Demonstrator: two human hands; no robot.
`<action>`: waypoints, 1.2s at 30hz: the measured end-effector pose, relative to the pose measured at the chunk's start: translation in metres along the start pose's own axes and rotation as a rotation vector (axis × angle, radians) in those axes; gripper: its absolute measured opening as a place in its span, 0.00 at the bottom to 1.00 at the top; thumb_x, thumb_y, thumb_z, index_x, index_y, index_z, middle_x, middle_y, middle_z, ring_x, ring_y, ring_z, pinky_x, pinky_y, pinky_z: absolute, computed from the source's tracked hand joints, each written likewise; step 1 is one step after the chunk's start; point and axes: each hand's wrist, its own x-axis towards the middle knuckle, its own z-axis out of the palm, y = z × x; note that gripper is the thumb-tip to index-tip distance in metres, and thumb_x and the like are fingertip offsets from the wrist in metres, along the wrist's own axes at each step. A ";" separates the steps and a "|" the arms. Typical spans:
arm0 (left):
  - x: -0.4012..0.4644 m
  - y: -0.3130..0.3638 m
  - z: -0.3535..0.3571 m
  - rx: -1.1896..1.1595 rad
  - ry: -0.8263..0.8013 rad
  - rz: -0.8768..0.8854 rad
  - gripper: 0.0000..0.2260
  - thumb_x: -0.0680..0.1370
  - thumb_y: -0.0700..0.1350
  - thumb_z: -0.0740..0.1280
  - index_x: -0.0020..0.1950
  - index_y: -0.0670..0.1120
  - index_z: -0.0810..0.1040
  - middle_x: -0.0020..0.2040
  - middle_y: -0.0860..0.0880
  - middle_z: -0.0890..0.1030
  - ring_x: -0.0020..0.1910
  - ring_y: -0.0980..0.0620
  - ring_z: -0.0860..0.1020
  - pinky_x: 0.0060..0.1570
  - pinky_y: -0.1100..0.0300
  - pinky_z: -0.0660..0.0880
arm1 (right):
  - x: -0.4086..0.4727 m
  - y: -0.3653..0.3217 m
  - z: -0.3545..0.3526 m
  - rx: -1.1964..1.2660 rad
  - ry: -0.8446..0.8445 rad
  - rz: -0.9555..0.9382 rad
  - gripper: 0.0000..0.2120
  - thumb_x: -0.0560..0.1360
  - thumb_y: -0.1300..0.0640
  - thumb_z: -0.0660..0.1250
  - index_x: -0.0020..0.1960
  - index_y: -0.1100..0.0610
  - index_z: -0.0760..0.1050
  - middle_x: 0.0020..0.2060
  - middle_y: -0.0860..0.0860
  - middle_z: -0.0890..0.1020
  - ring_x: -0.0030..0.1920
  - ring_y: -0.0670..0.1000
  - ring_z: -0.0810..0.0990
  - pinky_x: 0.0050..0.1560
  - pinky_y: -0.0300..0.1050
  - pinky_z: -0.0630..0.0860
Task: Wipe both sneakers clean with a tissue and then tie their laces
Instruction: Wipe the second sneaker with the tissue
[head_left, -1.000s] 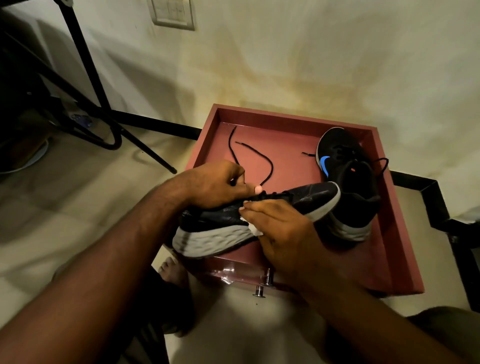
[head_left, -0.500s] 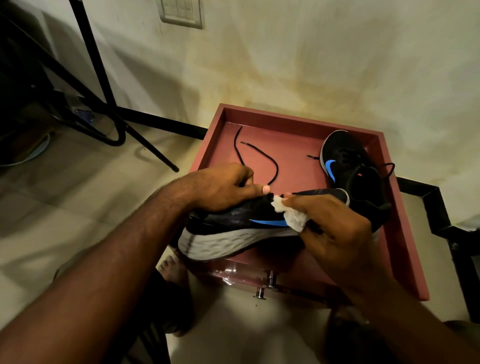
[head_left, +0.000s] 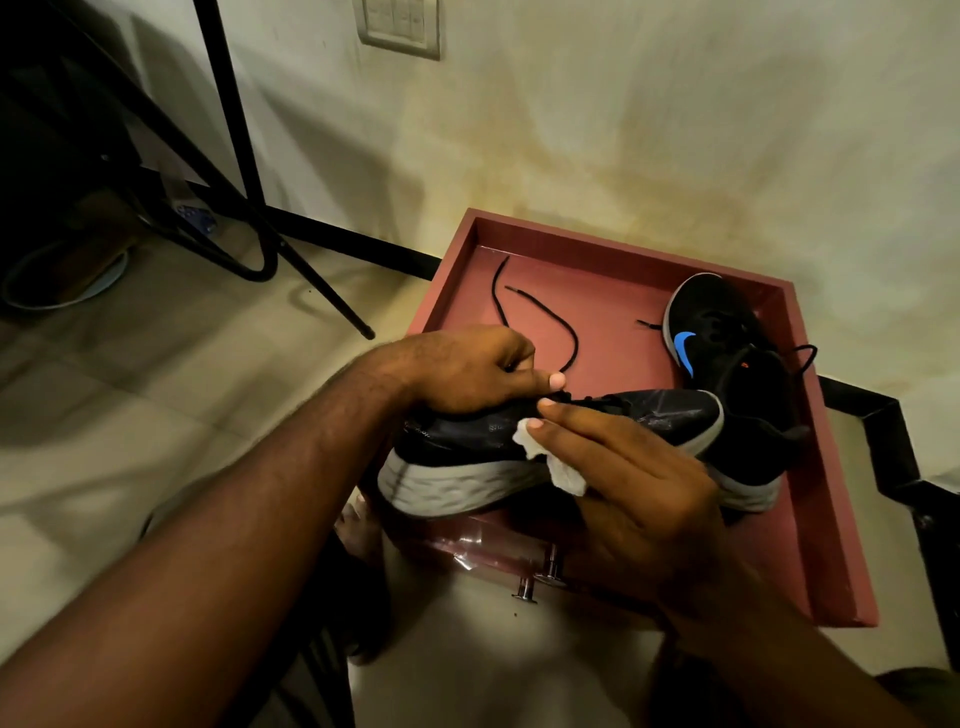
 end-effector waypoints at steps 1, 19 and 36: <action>0.000 -0.001 -0.001 -0.027 -0.022 0.003 0.22 0.82 0.64 0.61 0.42 0.47 0.73 0.34 0.52 0.72 0.31 0.56 0.69 0.36 0.60 0.69 | 0.004 -0.005 0.005 -0.003 -0.032 -0.041 0.14 0.81 0.68 0.67 0.66 0.67 0.79 0.65 0.62 0.81 0.68 0.56 0.80 0.68 0.50 0.77; -0.004 -0.005 -0.013 -0.145 -0.067 -0.083 0.25 0.82 0.62 0.62 0.52 0.39 0.77 0.38 0.50 0.76 0.33 0.55 0.73 0.35 0.60 0.74 | -0.004 -0.002 0.005 -0.032 -0.011 0.108 0.09 0.81 0.62 0.69 0.56 0.66 0.85 0.51 0.60 0.83 0.49 0.56 0.84 0.56 0.41 0.80; -0.006 -0.003 -0.010 -0.050 -0.027 -0.055 0.23 0.84 0.61 0.60 0.53 0.39 0.77 0.38 0.51 0.75 0.32 0.56 0.71 0.34 0.61 0.72 | -0.009 -0.011 0.027 -0.007 -0.227 0.028 0.05 0.74 0.62 0.73 0.50 0.62 0.83 0.46 0.54 0.82 0.45 0.53 0.79 0.48 0.44 0.77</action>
